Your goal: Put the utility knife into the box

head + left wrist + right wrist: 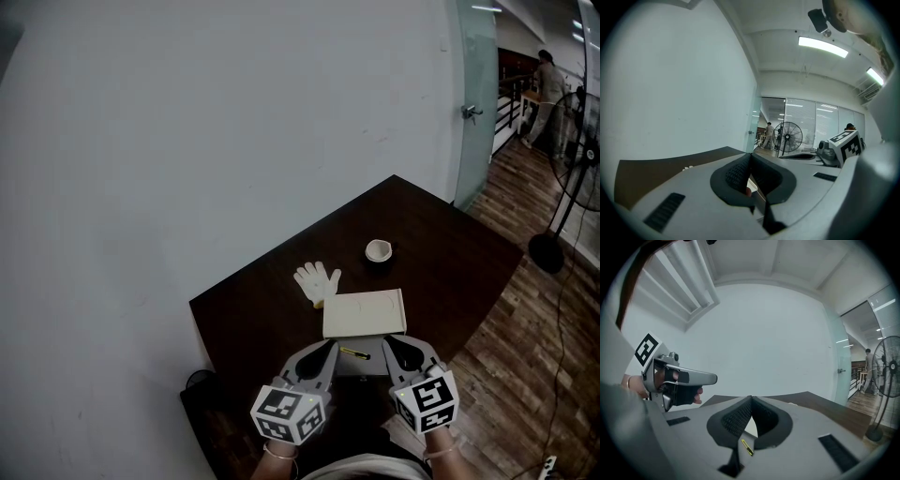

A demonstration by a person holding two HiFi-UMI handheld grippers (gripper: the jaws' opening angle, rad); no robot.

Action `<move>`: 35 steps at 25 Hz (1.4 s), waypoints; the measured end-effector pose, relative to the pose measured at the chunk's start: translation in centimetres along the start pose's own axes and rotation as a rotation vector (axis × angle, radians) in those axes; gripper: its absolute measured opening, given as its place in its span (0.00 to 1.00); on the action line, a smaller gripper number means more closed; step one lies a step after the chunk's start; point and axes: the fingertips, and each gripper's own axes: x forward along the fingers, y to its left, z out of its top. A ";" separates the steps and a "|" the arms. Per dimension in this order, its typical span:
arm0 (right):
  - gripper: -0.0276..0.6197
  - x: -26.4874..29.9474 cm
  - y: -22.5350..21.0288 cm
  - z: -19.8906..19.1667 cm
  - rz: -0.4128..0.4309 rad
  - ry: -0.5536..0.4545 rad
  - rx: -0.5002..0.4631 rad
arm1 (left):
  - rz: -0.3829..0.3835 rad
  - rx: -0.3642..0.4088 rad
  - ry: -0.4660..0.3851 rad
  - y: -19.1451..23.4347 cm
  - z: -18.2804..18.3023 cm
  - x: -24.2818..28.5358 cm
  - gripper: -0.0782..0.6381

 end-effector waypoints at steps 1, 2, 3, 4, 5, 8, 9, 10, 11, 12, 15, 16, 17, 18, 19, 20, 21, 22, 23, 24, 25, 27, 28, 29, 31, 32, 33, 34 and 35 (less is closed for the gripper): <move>0.05 0.0 0.0 0.1 -0.006 -0.004 0.000 | -0.001 -0.001 0.000 0.0 0.0 0.0 0.13; 0.05 -0.1 -0.1 0.2 -0.013 -0.007 0.000 | -0.003 -0.001 0.001 0.0 -0.1 0.0 0.13; 0.05 -0.1 -0.1 0.2 -0.020 -0.009 -0.001 | -0.004 -0.002 0.001 0.0 -0.1 0.0 0.13; 0.05 -0.1 -0.2 0.3 -0.024 -0.011 -0.001 | -0.004 -0.003 0.001 0.1 -0.2 0.0 0.13; 0.05 -0.1 -0.2 0.3 -0.025 -0.013 -0.001 | -0.004 -0.003 0.001 0.1 -0.2 0.0 0.13; 0.05 0.1 -0.2 0.4 -0.024 -0.012 -0.001 | -0.004 -0.005 0.002 0.3 -0.2 0.1 0.13; 0.05 0.1 -0.2 0.4 -0.025 -0.009 -0.002 | -0.004 -0.005 0.003 0.4 -0.1 0.1 0.13; 0.05 0.2 -0.2 0.4 -0.026 -0.006 -0.005 | -0.004 -0.006 0.004 0.4 -0.1 0.1 0.13; 0.05 0.2 -0.1 0.5 -0.026 -0.003 -0.008 | -0.005 -0.007 0.005 0.4 -0.1 0.1 0.13; 0.05 0.2 -0.1 0.6 -0.027 -0.002 -0.009 | -0.005 -0.007 0.005 0.4 0.0 0.1 0.13; 0.05 0.4 0.0 0.7 -0.025 -0.004 -0.005 | -0.005 -0.010 0.005 0.6 -0.1 0.2 0.13; 0.05 0.4 0.0 0.7 -0.025 -0.003 -0.004 | -0.005 -0.011 0.004 0.7 0.0 0.2 0.13; 0.05 0.5 0.0 0.6 -0.026 -0.001 -0.005 | -0.004 -0.012 0.004 0.8 0.0 0.2 0.13; 0.05 0.6 0.0 0.6 -0.028 0.001 -0.006 | -0.004 -0.012 0.004 0.9 0.0 0.3 0.13; 0.05 0.6 0.0 0.6 -0.029 0.003 -0.007 | -0.005 -0.013 0.004 1.0 0.0 0.3 0.13; 0.05 0.7 0.0 0.6 -0.030 0.004 -0.008 | -0.006 -0.014 0.005 1.1 -0.1 0.3 0.13; 0.05 0.7 0.0 0.5 -0.030 0.004 -0.009 | -0.007 -0.016 0.005 1.1 -0.1 0.3 0.13; 0.05 0.7 0.1 0.5 -0.031 0.004 -0.010 | -0.009 -0.017 0.006 1.1 -0.2 0.4 0.13; 0.05 0.7 0.1 0.5 -0.032 0.003 -0.011 | -0.011 -0.018 0.006 1.1 -0.2 0.4 0.13; 0.05 0.8 0.1 0.5 -0.033 0.004 -0.012 | -0.013 -0.019 0.006 1.1 -0.2 0.5 0.13; 0.05 0.8 0.1 0.5 -0.035 0.004 -0.013 | -0.015 -0.021 0.007 1.1 -0.3 0.5 0.13; 0.05 0.9 -0.1 0.5 -0.038 0.003 -0.011 | -0.018 -0.023 0.008 1.1 -0.4 0.7 0.13; 0.05 0.9 -0.2 0.5 -0.039 0.002 -0.009 | -0.019 -0.025 0.008 1.1 -0.3 0.8 0.13; 0.05 0.9 -0.4 0.5 -0.040 0.001 -0.005 | -0.019 -0.026 0.010 1.1 -0.3 0.9 0.13; 0.05 0.9 -0.5 0.5 -0.042 -0.001 -0.002 | -0.021 -0.026 0.012 1.1 -0.4 1.1 0.13; 0.05 0.9 -0.6 0.4 -0.042 -0.002 -0.002 | -0.022 -0.026 0.013 1.0 -0.5 1.2 0.13; 0.05 0.9 -0.6 0.3 -0.044 -0.003 -0.003 | -0.023 -0.027 0.013 1.0 -0.6 1.3 0.13; 0.05 0.9 -0.7 0.2 -0.045 -0.004 -0.005 | -0.024 -0.027 0.014 0.9 -0.7 1.4 0.13; 0.05 0.9 -0.8 0.2 -0.046 -0.004 -0.006 | -0.026 -0.027 0.014 0.9 -0.9 1.5 0.13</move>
